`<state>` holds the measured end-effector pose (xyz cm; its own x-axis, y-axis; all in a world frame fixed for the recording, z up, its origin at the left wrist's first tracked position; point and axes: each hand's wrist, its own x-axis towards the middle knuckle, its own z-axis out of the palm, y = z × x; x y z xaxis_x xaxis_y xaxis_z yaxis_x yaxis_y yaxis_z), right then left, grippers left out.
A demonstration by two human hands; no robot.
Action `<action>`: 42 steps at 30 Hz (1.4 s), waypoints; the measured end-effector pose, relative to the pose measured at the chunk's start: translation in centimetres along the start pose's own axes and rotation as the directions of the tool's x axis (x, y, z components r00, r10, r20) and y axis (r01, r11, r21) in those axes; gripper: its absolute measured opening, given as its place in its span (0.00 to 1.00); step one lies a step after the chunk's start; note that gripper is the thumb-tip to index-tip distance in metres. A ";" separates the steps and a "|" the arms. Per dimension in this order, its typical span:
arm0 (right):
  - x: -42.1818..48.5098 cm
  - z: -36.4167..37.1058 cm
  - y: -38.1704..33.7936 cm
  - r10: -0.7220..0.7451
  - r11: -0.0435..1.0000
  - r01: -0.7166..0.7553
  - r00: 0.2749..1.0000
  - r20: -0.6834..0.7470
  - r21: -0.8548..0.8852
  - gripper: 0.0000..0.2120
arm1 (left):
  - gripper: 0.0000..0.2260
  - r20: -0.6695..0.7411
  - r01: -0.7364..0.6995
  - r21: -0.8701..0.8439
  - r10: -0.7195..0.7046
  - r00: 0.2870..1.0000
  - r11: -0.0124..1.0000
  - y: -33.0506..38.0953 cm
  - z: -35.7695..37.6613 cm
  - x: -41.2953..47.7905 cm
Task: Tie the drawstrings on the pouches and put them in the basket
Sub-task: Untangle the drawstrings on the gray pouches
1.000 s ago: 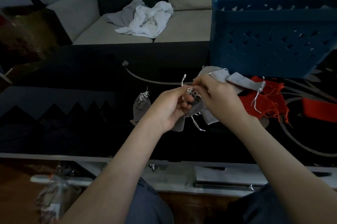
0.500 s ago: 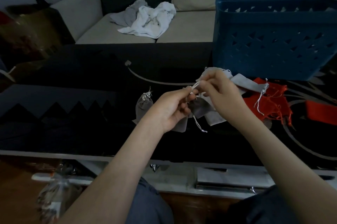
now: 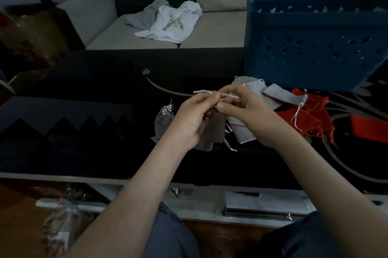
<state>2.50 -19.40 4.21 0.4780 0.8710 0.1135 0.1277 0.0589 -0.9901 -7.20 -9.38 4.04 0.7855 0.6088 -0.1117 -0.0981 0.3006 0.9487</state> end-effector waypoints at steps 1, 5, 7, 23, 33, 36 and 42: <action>0.0 0.1 0.0 0.003 1.000 -0.003 1.000 0.000 -0.021 0.11 | 0.11 0.002 -0.019 0.024 0.019 1.000 1.000 0.0 0.0 -0.1; 0.1 -0.3 0.2 0.042 0.995 -0.042 0.999 -0.002 -0.085 0.10 | 0.08 0.006 -0.051 0.131 0.050 0.999 0.990 0.2 -0.7 0.2; 0.2 -0.6 0.2 0.058 0.994 -0.060 0.998 -0.026 -0.092 0.09 | 0.06 0.032 -0.041 0.175 0.035 0.999 0.984 0.3 -1.1 0.2; 0.1 -0.3 -0.2 -0.040 0.980 0.035 0.999 -0.018 -0.194 0.08 | 0.05 0.143 -0.376 0.857 0.538 0.830 0.351 -0.8 -0.1 -0.4; -0.4 -0.8 -0.8 0.101 0.984 -0.107 0.994 -0.052 -0.139 0.10 | 0.02 0.279 -0.581 0.776 0.692 0.666 0.246 -1.2 0.3 -0.7; -0.3 -1.0 -0.6 0.105 0.973 -0.123 0.990 -0.099 -0.198 0.08 | 0.01 0.265 -0.587 0.747 0.671 0.693 0.312 -1.4 0.4 -0.8; 0.0 -1.2 0.1 0.093 0.949 -0.153 0.971 -0.218 -0.275 0.06 | 0.03 0.236 -0.548 0.745 0.619 0.749 0.379 -1.9 0.5 -0.6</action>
<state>3.57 -20.02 4.16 0.6661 0.7450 0.0359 0.2869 -0.2115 -0.9343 -7.17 -10.67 2.50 0.6723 0.4685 0.5731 -0.0125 -0.7670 0.6416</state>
